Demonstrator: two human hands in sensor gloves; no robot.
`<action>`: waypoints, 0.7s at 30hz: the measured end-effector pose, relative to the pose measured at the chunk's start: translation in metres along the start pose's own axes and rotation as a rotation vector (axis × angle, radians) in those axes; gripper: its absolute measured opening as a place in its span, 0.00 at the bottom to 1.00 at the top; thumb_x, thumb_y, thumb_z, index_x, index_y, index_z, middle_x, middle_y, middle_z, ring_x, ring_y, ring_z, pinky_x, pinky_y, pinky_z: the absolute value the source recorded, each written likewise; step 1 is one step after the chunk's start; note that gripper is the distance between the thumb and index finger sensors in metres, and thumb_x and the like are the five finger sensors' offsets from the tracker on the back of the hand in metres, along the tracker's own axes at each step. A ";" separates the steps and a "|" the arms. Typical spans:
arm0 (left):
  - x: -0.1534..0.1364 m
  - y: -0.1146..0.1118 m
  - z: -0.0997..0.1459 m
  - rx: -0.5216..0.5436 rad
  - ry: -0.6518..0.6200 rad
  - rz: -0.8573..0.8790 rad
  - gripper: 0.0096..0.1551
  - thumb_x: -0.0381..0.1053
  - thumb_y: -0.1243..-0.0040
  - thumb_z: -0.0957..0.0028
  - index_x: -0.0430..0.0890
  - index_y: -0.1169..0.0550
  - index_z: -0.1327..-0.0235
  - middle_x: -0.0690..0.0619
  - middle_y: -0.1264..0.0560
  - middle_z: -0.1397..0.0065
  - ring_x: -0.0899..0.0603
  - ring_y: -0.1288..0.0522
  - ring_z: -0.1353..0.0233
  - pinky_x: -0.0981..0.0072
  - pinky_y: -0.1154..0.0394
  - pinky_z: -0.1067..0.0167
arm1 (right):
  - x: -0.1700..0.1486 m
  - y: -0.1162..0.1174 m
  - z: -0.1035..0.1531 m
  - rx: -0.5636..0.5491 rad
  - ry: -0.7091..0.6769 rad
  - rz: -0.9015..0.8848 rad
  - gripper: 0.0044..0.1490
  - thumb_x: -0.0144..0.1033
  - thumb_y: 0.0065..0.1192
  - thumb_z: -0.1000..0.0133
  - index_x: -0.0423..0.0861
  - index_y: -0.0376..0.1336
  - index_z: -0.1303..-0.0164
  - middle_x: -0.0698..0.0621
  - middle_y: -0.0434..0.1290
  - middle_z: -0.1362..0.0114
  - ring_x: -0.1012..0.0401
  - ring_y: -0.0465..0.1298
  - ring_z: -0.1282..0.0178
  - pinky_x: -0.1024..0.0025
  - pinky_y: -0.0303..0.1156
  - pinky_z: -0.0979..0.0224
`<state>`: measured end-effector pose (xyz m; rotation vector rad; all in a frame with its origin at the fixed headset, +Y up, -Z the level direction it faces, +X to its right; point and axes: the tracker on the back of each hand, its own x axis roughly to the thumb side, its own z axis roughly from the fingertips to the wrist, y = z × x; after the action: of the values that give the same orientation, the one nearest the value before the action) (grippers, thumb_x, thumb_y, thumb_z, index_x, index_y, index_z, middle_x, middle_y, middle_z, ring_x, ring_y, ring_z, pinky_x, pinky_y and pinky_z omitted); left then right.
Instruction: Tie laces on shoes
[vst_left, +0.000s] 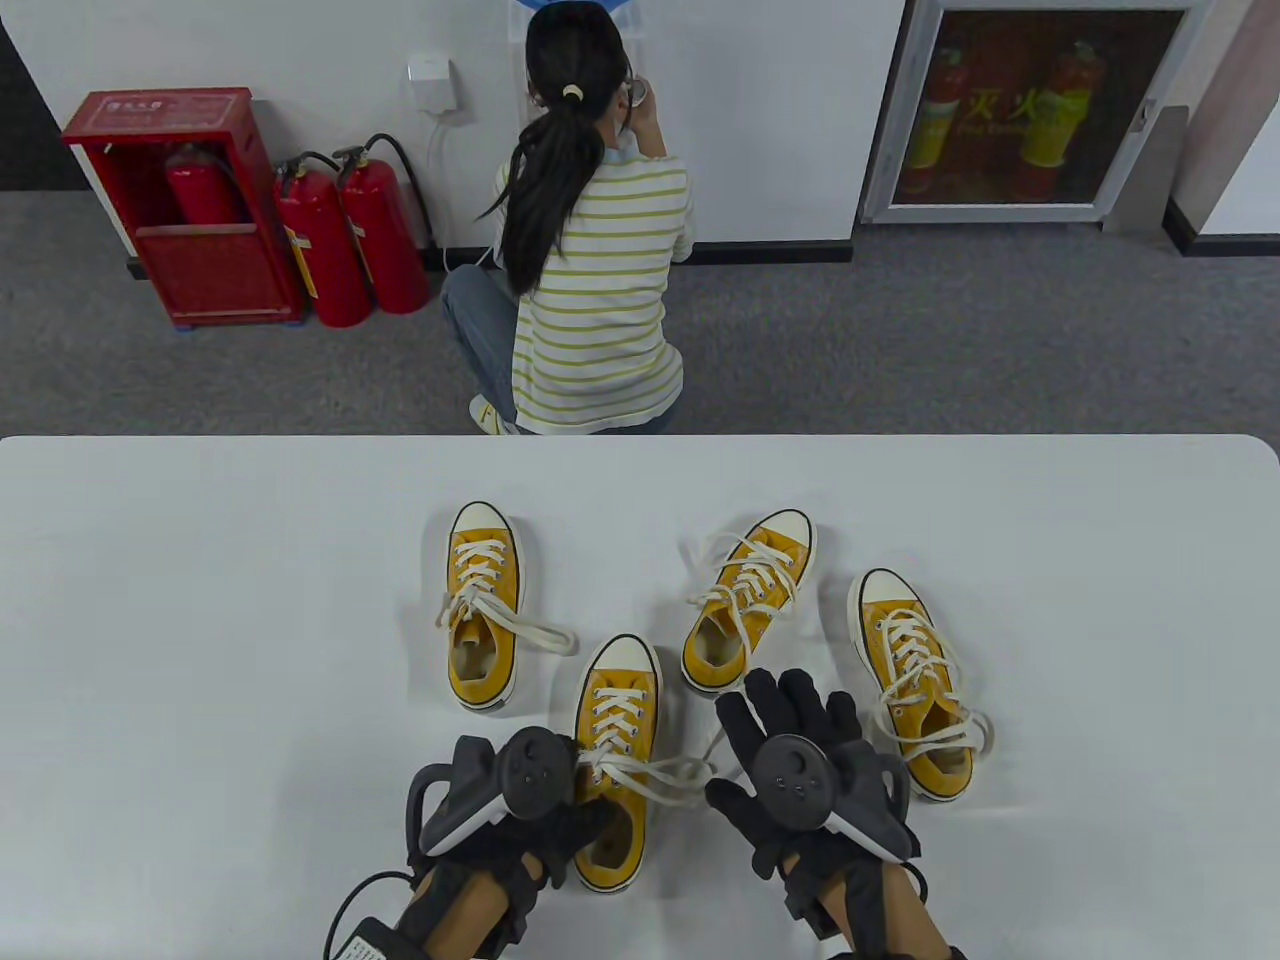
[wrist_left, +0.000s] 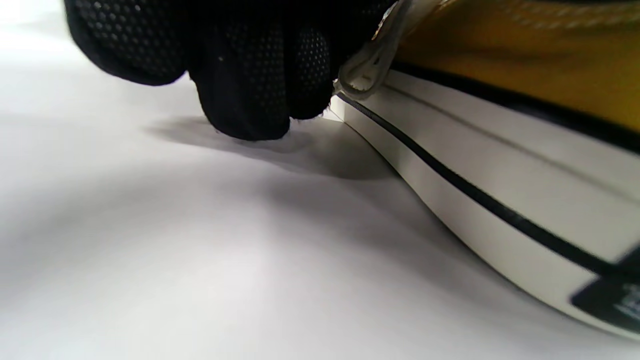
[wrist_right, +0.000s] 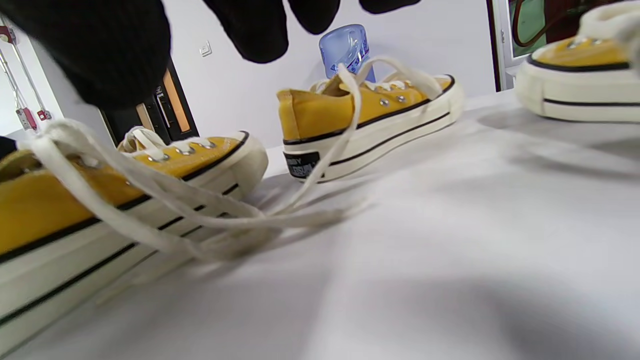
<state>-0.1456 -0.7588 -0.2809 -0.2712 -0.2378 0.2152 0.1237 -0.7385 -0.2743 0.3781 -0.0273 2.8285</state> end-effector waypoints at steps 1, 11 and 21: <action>0.001 0.000 0.000 0.000 0.006 -0.011 0.53 0.78 0.45 0.55 0.42 0.31 0.26 0.43 0.23 0.32 0.39 0.16 0.48 0.38 0.24 0.44 | -0.002 0.002 0.001 -0.005 0.004 0.008 0.54 0.61 0.63 0.53 0.51 0.51 0.19 0.51 0.40 0.13 0.41 0.41 0.12 0.27 0.33 0.22; 0.009 -0.002 0.000 0.025 0.038 -0.056 0.39 0.70 0.46 0.50 0.40 0.19 0.44 0.49 0.13 0.52 0.48 0.12 0.66 0.47 0.17 0.59 | -0.017 0.006 0.008 -0.039 0.036 -0.016 0.50 0.59 0.63 0.52 0.50 0.54 0.20 0.49 0.43 0.14 0.40 0.45 0.13 0.27 0.35 0.22; -0.001 0.018 0.006 0.159 0.061 -0.073 0.30 0.63 0.42 0.50 0.41 0.14 0.54 0.51 0.11 0.63 0.51 0.12 0.76 0.53 0.15 0.68 | -0.019 0.005 0.008 -0.042 0.043 -0.048 0.49 0.57 0.63 0.51 0.49 0.55 0.21 0.49 0.44 0.14 0.40 0.47 0.13 0.27 0.36 0.22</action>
<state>-0.1508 -0.7410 -0.2810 -0.1110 -0.1686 0.1518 0.1416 -0.7491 -0.2710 0.3040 -0.0670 2.7829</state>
